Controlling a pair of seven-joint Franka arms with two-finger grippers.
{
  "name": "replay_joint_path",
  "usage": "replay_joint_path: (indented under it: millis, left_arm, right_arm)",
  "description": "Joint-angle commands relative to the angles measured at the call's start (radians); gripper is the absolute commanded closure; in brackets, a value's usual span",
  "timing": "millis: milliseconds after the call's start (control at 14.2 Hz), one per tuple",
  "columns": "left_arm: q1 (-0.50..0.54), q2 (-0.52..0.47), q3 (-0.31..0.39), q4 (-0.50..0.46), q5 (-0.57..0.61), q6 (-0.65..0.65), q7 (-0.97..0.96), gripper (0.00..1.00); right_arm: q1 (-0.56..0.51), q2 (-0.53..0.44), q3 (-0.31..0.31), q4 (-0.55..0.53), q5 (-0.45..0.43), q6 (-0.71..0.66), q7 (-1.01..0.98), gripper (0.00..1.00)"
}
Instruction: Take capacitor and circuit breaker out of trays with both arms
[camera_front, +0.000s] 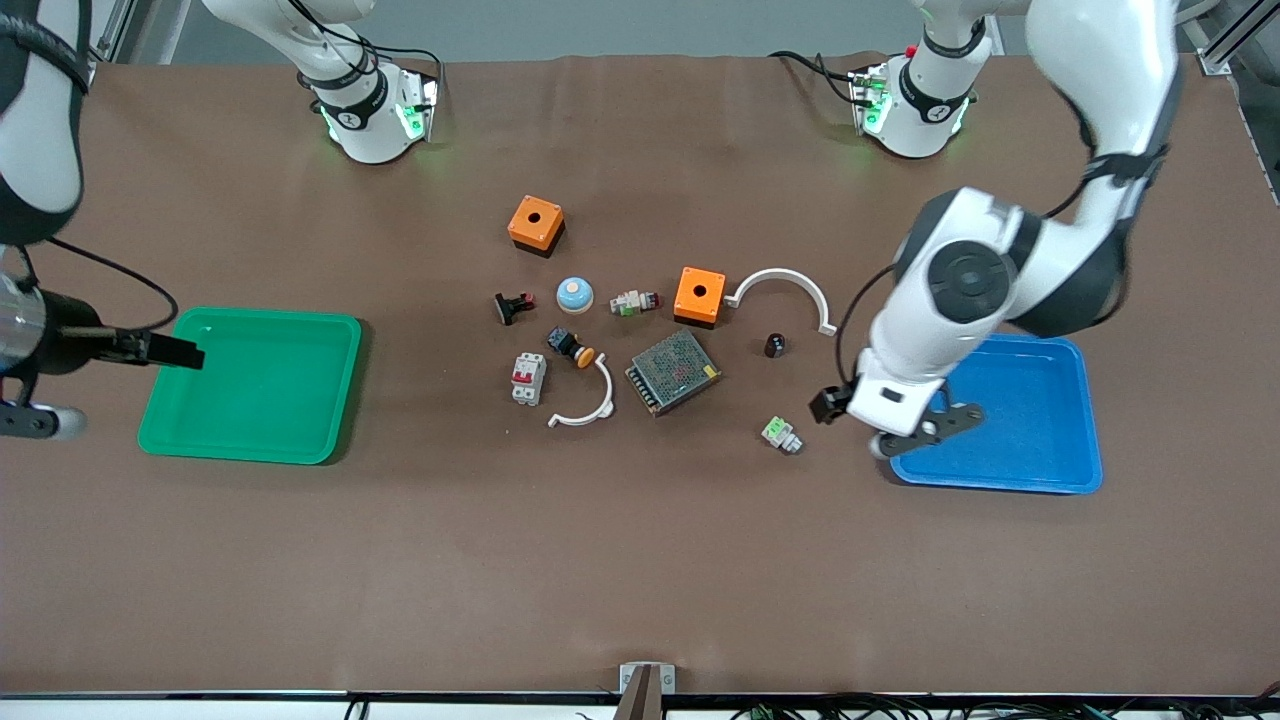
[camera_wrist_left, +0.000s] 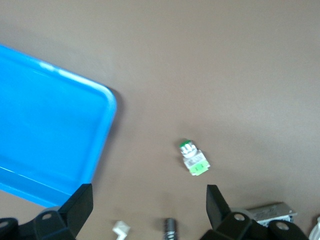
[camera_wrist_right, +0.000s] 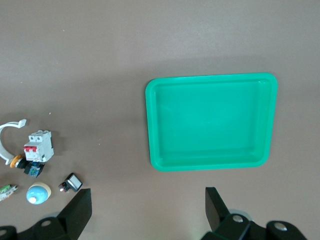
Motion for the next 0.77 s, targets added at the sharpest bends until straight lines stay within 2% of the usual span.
replay_joint_path:
  millis: [0,211,492,562,703]
  left_arm:
    - [0.022,-0.022,0.025,0.145,0.089,-0.183,0.173,0.0]
    - [0.147,-0.122,0.012,0.149,0.084,-0.223,0.4,0.0]
    - [0.194,-0.24,0.022,0.146,0.024,-0.308,0.518,0.0]
    - [0.178,-0.277,0.069,0.138,-0.02,-0.311,0.586,0.0]
    - [0.093,-0.369,0.195,0.062,-0.056,-0.332,0.714,0.0]
  right_arm:
    - [-0.032,-0.068,0.018,-0.036,0.008,-0.025,-0.002,0.0]
    - [-0.043,-0.152,0.018,-0.114,0.006,-0.029,-0.005,0.0]
    - [-0.046,-0.223,0.018,-0.171,0.002,-0.027,-0.007,0.0]
    - [-0.055,-0.238,0.018,-0.189,0.002,-0.026,-0.007,0.0]
    - [-0.062,-0.266,0.018,-0.218,0.002,-0.019,-0.007,0.0]
